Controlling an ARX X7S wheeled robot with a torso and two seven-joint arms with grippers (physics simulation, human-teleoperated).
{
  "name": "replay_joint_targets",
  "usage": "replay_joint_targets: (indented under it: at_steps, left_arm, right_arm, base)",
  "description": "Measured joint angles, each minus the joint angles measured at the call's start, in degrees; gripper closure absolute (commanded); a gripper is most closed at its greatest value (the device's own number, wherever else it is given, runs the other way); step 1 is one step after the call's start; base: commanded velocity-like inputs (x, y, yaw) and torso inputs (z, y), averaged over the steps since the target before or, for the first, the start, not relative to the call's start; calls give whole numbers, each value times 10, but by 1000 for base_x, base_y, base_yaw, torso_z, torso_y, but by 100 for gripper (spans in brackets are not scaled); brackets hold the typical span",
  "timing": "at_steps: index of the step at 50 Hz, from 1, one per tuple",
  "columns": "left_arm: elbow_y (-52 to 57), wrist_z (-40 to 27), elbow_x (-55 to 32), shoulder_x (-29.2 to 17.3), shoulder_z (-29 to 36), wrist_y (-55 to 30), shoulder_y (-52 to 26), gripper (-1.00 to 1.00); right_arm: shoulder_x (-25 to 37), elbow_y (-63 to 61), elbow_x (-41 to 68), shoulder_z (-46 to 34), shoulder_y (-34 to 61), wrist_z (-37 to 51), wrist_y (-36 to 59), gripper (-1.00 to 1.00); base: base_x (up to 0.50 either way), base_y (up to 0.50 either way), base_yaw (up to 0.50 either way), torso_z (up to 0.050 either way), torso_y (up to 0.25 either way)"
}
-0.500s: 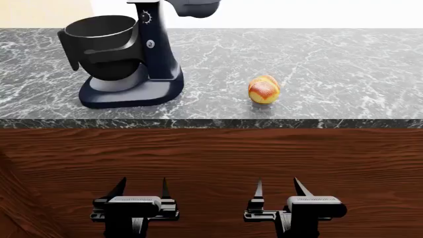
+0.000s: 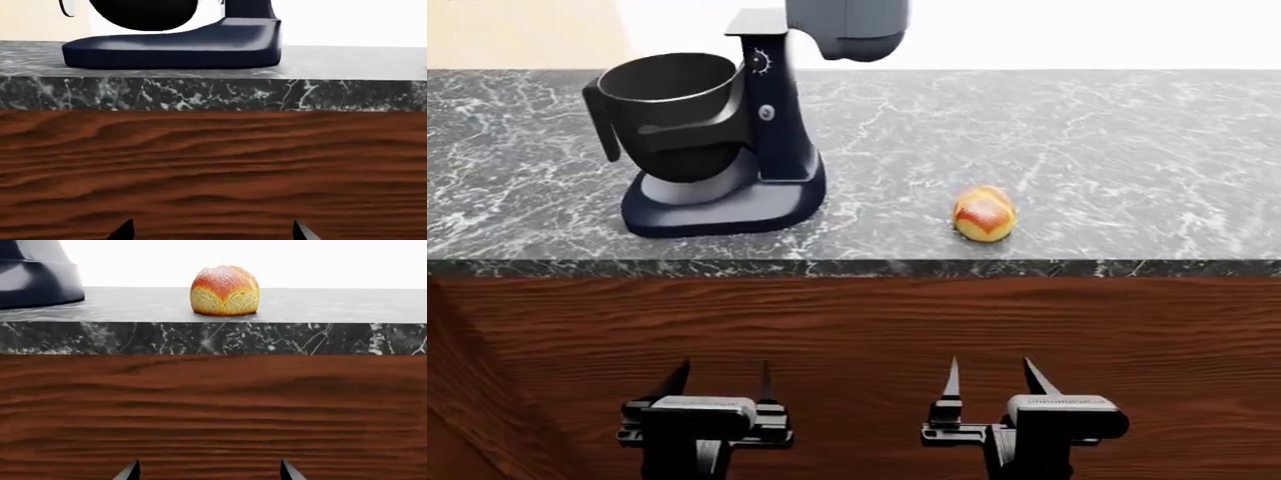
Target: Place the bread in the stand mixer bowl.
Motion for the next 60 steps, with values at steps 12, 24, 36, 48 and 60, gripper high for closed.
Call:
replay_joint_targets:
  at_steps: [12, 24, 36, 48, 60]
  left_arm:
    - [4, -11, -12, -12, 8, 0, 1, -100]
    - [6, -22, -20, -23, 16, 1, 3, -100]
    - [142, -35, -58, -46, 24, -113, 32, -100]
    - [404, -362, -528, -294, 63, -387, -253, -100]
    - [432, -615, -1013, -488, 184, -437, -598, -100]
  right_arm:
    - [10, 4, 5, -15, 2, 15, -5, -100]
    - [17, 5, 12, -27, 2, 27, -5, -100]
    - [45, -128, 35, -22, -26, 43, 100, -100]
    - [293, -407, 350, -13, 160, 269, 396, -100]
    - [514, -474, 791, -68, 368, 501, 460, -100]
  base:
    - [71, 500, 0, 50, 0]
    - [65, 160, 0, 50, 0]
    - [125, -20, 0, 25, 0]
    - [0, 0, 0, 0, 0]
    - [232, 0, 0, 0, 0]
